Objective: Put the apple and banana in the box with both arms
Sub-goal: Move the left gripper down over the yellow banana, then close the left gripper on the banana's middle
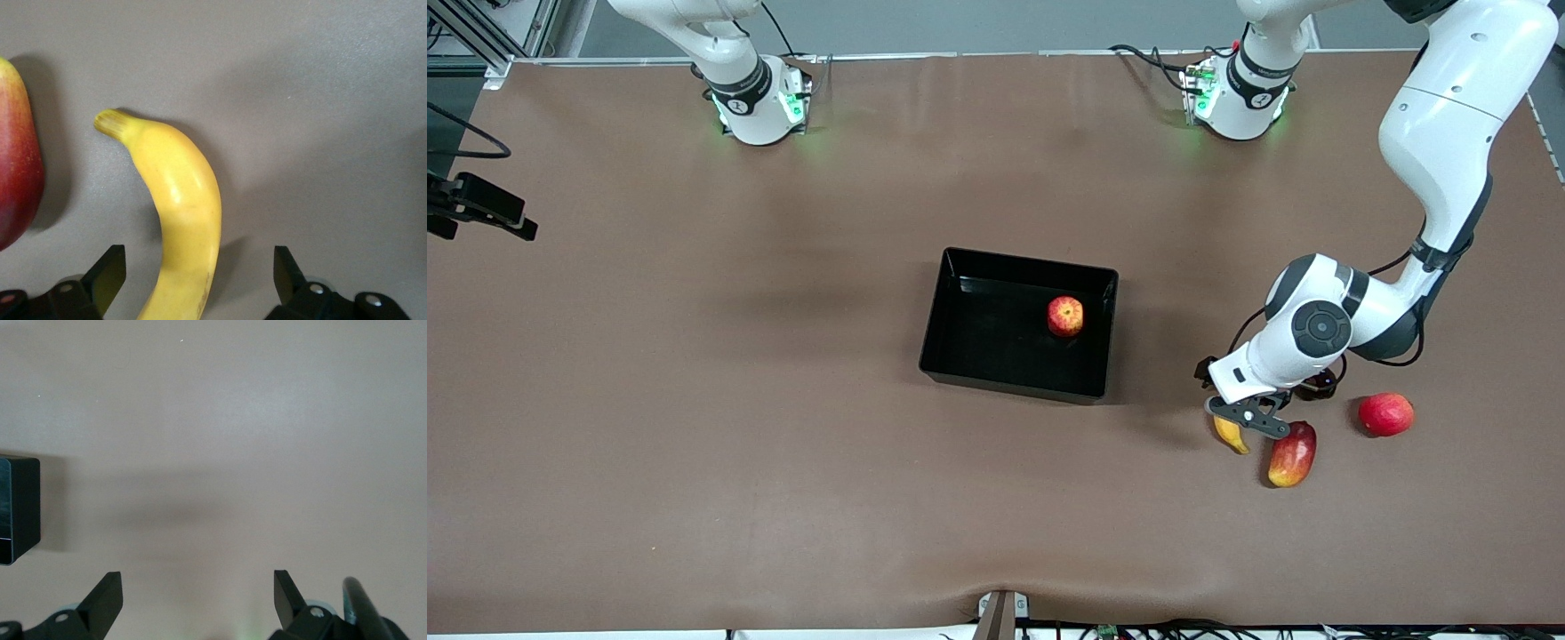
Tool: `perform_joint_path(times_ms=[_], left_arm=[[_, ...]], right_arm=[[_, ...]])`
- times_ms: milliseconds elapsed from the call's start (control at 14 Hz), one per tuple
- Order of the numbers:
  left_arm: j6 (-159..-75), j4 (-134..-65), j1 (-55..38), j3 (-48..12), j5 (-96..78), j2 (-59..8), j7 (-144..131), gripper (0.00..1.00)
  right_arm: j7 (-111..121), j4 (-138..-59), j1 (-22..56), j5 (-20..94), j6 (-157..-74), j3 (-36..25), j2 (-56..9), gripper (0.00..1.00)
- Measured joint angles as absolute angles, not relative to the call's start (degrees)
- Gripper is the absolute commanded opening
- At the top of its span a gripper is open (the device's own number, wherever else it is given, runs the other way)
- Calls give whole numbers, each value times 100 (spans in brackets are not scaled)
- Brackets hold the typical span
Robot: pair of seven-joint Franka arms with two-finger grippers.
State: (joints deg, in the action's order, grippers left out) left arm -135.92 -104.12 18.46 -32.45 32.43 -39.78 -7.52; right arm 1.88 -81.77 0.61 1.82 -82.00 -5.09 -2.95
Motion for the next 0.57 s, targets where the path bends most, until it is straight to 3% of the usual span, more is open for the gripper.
perform_joint_path(times_ms=[358,430,573], left_arm=[[-13724,-10499,1868,-3238,3254,-4077,-751,9],[-13725,-10505,1870,-3238,3255,-4077,-751,0],[-13726,-10505,1872,-3251,3265,-4068,-749,0]], right_arm=[[177,-8177,61,187,-8195,-511,-295,100],[176,-8177,61,188,-8195,-511,-295,100],[172,-8177,61,190,-8194,-511,-295,100]])
